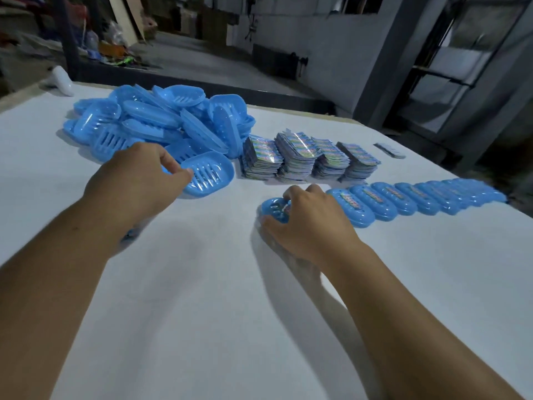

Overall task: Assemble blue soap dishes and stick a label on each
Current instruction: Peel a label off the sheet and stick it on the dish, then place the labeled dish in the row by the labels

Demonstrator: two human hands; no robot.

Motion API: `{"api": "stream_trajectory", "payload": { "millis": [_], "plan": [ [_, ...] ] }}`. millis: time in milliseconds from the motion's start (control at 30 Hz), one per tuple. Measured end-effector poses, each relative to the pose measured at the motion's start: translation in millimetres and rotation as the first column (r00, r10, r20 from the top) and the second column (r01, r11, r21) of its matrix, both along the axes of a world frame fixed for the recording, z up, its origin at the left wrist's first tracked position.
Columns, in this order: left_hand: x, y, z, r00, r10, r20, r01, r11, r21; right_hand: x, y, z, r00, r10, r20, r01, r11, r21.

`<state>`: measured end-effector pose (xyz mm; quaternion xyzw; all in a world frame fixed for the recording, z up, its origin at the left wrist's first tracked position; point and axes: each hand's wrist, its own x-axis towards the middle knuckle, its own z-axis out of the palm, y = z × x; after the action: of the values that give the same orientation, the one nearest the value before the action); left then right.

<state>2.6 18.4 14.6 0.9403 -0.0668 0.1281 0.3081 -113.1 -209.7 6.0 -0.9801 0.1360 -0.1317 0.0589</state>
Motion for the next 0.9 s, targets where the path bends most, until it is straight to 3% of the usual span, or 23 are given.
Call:
{"api": "stream_trajectory", "payload": {
  "millis": [633,767,900],
  "plan": [
    [-3,2,0,0.999,-0.014,-0.051,0.014,1.0,0.005,-6,-71,7,0.966,-0.26,-0.004,0.26,0.963,0.074],
    [-5,3,0,0.998,-0.005,-0.067,0.006,1.0,0.006,3,-56,14,0.978,-0.202,0.055,0.2,0.979,0.047],
    [-6,5,1,0.995,0.005,-0.099,-0.005,1.0,0.006,27,-25,24,0.992,0.001,0.122,-0.011,0.997,0.077]
  ]
}}
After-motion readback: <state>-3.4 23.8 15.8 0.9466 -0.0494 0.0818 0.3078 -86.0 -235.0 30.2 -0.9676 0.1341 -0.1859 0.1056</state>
